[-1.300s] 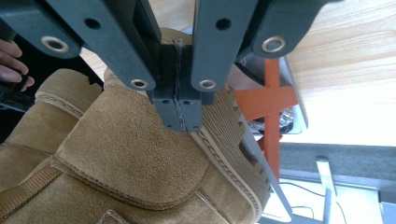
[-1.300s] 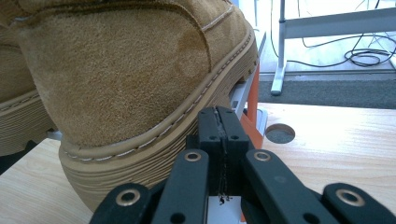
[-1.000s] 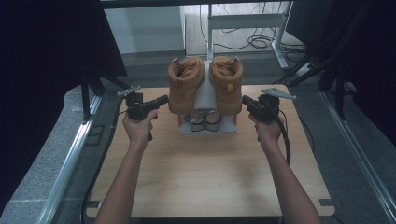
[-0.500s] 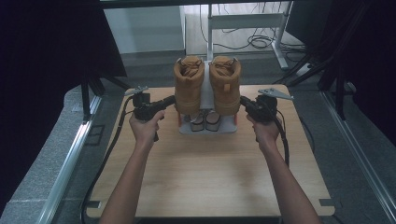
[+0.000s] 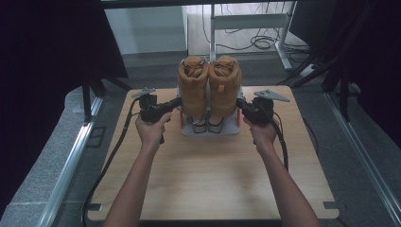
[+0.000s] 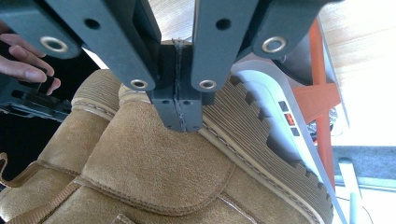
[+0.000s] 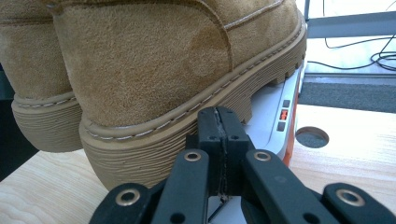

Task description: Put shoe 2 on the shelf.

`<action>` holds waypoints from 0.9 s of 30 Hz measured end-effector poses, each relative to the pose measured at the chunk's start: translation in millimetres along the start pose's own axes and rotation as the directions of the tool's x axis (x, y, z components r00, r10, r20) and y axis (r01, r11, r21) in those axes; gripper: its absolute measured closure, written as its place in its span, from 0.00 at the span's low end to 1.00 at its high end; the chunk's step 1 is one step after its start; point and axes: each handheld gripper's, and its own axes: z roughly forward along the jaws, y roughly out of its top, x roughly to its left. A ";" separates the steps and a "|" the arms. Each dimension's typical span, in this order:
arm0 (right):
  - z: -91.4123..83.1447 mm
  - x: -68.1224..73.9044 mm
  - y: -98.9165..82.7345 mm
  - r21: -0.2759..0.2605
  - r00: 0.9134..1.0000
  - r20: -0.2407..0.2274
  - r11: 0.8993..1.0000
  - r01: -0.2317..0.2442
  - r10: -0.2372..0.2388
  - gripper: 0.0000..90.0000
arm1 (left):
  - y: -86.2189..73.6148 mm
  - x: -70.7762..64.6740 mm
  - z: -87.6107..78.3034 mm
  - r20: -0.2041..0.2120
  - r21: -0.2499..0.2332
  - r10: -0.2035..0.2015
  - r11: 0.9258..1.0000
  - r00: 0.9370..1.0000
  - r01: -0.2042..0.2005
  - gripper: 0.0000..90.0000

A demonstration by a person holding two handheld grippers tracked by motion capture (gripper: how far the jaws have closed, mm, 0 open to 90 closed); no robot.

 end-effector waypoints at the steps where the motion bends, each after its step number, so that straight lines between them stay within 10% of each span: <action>1: 0.0 -0.3 -0.1 -0.001 1.000 0.000 1.000 0.001 -0.001 1.00 | 0.0 0.0 0.0 0.000 0.000 0.001 1.000 1.000 -0.001 0.99; 27: 0.2 -2.4 -1.2 -0.006 1.000 -0.015 1.000 0.008 -0.008 0.99 | 1.4 -0.7 -4.2 -0.005 -0.036 0.017 0.999 1.000 -0.017 0.99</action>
